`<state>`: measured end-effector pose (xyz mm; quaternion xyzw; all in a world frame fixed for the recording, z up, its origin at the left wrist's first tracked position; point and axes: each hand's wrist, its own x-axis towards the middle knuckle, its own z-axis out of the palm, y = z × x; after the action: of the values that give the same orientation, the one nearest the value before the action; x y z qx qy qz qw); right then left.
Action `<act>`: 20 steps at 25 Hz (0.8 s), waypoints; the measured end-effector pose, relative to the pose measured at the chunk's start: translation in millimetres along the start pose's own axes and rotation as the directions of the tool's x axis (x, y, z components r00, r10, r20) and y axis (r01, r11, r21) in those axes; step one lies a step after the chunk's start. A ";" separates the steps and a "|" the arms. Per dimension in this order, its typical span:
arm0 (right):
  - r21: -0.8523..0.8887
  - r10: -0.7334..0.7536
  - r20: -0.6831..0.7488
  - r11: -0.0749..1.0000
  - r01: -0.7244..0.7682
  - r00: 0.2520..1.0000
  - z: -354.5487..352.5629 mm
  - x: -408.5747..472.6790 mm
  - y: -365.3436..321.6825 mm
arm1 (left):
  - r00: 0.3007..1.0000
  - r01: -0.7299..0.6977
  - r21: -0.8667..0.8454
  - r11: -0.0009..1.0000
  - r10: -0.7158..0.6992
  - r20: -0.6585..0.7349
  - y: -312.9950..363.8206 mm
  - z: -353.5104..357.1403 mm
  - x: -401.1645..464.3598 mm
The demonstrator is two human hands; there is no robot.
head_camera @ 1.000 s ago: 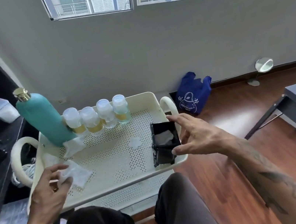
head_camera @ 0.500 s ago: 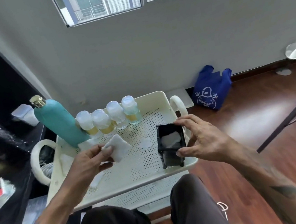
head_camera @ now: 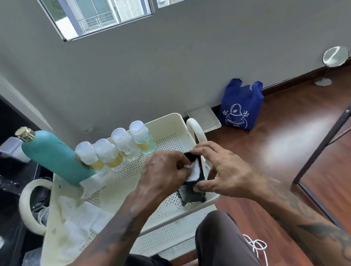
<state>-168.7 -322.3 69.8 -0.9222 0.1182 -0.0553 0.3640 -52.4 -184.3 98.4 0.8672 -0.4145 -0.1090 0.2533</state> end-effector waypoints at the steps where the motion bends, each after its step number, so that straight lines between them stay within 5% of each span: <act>1: 0.004 -0.002 0.005 1.000 0.001 1.000 -0.7 -0.4 0.2 | 0.999 -0.045 0.098 0.994 0.045 0.006 0.6 1.1 2.2; 3: -0.003 -0.003 0.013 1.000 0.003 1.000 -1.5 -1.5 0.2 | 0.994 -0.097 0.189 0.977 0.086 0.063 3.2 -2.3 5.2; 7: 0.002 -0.006 0.014 1.000 0.006 1.000 -1.4 -2.8 -0.9 | 0.990 -0.127 0.091 0.988 0.121 0.066 3.1 -23.9 -15.0; 10: -0.001 -0.009 0.006 1.000 0.009 1.000 -0.4 -2.1 0.5 | 0.946 -0.204 0.178 0.963 0.146 0.290 11.0 -30.7 -30.6; 13: -0.005 0.008 0.002 1.000 -0.008 1.000 0.0 -2.2 1.8 | 0.830 -0.203 0.351 0.914 -0.030 0.558 27.3 -19.7 -11.3; 17: -0.027 0.019 0.017 0.999 -0.018 1.000 0.5 -1.2 1.6 | 0.668 -0.134 0.487 0.863 -0.284 0.688 25.5 -5.8 15.7; 20: -0.032 0.042 0.030 0.999 -0.041 0.999 -1.0 -2.5 -4.6 | 0.679 -0.184 0.457 0.870 -0.224 0.699 20.9 -13.2 15.5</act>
<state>-170.5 -319.1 73.7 -0.9259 0.1324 -0.0317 0.3525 -51.3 -202.7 121.0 0.7888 -0.4841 -0.3408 -0.1650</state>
